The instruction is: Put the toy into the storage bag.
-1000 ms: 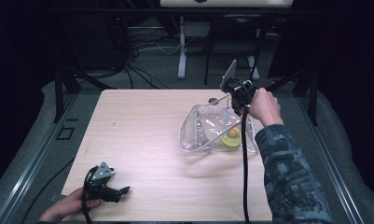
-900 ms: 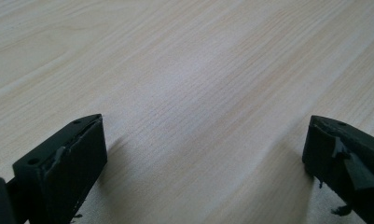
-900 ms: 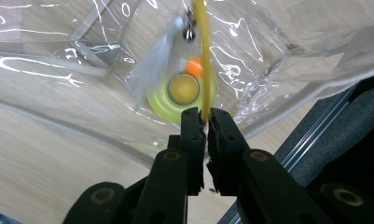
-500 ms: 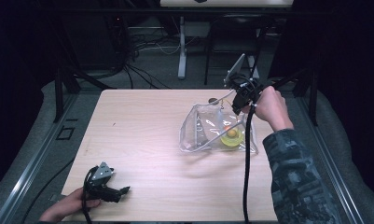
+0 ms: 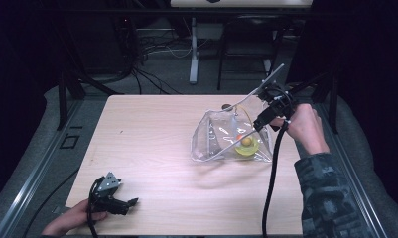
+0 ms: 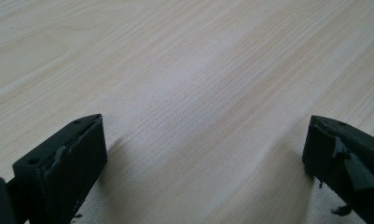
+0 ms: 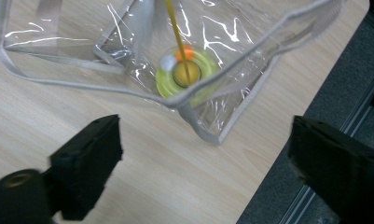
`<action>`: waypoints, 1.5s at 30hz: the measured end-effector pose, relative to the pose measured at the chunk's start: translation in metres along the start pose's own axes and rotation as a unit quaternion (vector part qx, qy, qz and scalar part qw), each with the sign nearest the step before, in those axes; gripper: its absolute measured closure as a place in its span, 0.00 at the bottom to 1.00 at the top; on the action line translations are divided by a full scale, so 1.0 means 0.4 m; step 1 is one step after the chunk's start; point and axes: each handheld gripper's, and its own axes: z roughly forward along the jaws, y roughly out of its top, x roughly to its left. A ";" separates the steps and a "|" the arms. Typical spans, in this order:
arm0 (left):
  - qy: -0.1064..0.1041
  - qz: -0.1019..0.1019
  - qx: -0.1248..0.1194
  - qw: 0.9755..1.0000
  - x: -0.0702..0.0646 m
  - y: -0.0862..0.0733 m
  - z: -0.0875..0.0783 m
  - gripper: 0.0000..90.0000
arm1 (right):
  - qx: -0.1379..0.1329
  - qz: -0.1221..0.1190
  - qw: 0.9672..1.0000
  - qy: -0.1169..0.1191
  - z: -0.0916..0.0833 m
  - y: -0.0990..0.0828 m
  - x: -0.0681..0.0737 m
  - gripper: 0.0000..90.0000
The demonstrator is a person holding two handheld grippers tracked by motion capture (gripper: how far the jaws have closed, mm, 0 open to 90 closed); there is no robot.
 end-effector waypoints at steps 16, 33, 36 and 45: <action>0.004 0.000 -0.003 1.000 -0.001 -0.001 0.001 0.00 | -0.006 0.023 1.000 -0.004 0.020 -0.147 -0.036 0.00; 0.004 0.000 -0.003 1.000 -0.001 -0.001 0.001 0.00 | 0.027 0.044 0.998 0.025 0.139 -0.273 -0.050 0.00; 0.004 0.000 -0.004 1.000 -0.001 -0.001 0.002 0.00 | 0.037 0.047 0.998 0.027 0.162 -0.298 -0.049 0.00; 0.004 0.000 -0.003 1.000 -0.001 -0.001 0.001 0.00 | 0.033 0.045 0.998 0.036 0.244 -0.367 -0.030 0.00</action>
